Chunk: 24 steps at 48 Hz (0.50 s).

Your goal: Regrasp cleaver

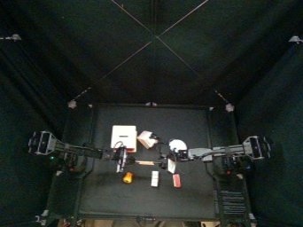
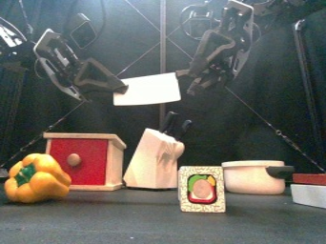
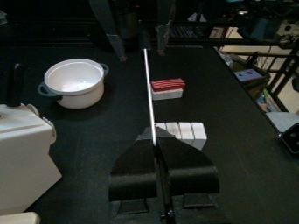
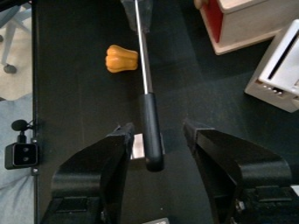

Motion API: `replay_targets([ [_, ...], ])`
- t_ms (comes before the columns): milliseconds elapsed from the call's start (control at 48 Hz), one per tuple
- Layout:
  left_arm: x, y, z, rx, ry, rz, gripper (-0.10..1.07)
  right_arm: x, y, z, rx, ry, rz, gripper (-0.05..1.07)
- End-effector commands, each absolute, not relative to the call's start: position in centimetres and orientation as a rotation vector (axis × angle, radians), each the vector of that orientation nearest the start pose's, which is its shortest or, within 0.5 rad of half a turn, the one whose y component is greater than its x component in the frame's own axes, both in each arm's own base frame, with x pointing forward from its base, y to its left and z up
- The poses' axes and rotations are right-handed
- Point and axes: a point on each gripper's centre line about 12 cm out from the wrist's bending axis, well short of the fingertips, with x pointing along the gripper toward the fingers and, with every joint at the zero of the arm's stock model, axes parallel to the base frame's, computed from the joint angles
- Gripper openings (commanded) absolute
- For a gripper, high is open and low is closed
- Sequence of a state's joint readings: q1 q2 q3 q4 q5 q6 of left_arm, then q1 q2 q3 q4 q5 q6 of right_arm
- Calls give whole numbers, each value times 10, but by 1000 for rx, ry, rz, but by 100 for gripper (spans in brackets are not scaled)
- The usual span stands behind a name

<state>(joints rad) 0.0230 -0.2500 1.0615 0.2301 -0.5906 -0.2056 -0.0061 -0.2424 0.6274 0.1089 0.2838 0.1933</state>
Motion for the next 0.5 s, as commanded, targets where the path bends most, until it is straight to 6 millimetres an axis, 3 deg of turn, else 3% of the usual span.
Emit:
replay_targets([
  [0,311,-7,195,-29,207,-101,18,361,-1,264,299,616,-75,84],
  [146,314,-7,195,-28,209,-102,18,362,-1,263,297,624,-76,81],
  [479,316,-7,194,-28,212,-101,18,360,-1,258,301,663,-80,60],
])
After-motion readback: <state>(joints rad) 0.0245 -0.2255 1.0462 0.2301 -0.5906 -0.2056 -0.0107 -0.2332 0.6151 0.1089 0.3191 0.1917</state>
